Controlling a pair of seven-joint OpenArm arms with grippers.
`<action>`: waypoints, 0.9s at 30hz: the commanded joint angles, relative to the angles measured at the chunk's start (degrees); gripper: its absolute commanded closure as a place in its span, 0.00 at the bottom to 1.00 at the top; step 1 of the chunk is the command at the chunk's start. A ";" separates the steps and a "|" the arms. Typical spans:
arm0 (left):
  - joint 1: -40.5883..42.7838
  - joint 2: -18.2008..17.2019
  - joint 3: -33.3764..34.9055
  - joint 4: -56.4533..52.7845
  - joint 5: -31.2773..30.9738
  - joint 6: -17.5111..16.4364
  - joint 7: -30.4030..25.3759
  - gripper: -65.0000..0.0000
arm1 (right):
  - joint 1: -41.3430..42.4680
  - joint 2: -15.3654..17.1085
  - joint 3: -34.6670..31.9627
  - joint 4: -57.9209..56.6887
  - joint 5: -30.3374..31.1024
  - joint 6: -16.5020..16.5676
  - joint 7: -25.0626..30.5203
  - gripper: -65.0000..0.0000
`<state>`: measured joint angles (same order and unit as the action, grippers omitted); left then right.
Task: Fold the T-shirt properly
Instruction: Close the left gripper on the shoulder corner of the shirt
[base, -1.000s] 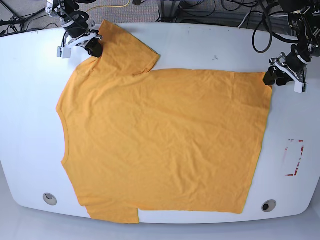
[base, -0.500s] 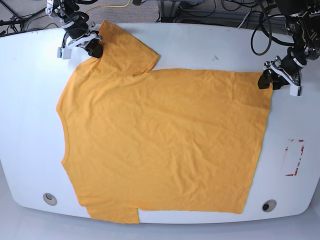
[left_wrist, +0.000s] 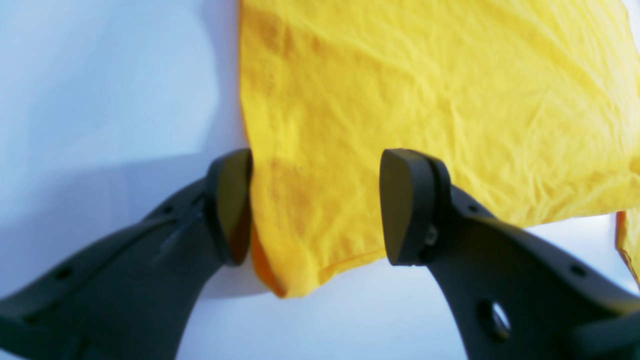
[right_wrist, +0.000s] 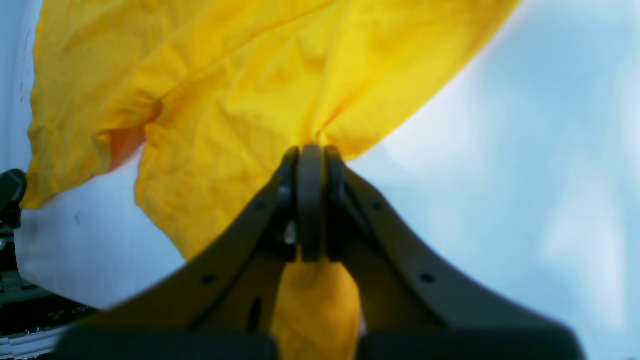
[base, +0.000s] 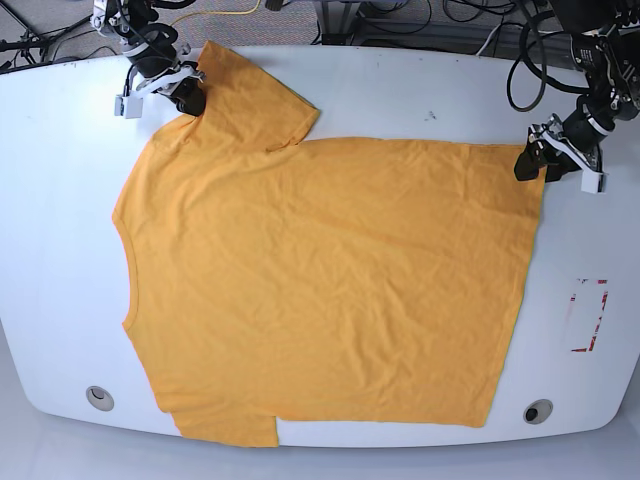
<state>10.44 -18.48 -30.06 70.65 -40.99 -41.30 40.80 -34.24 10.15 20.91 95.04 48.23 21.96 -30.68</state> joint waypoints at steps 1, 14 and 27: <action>0.31 0.58 0.71 -0.64 5.26 1.30 5.00 0.41 | -0.42 0.47 0.24 0.40 -0.18 0.01 -0.69 1.00; 0.86 2.10 0.69 -0.41 5.09 1.30 4.74 0.42 | -0.62 0.48 0.10 0.64 -0.19 -0.13 -0.78 1.00; 0.63 2.42 1.29 -0.84 6.37 1.30 3.70 0.92 | -0.61 0.49 0.21 0.60 -0.20 -0.06 -0.86 1.00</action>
<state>10.17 -16.16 -29.30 70.39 -39.35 -41.39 39.31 -34.26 10.15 20.93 95.09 48.38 22.09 -30.70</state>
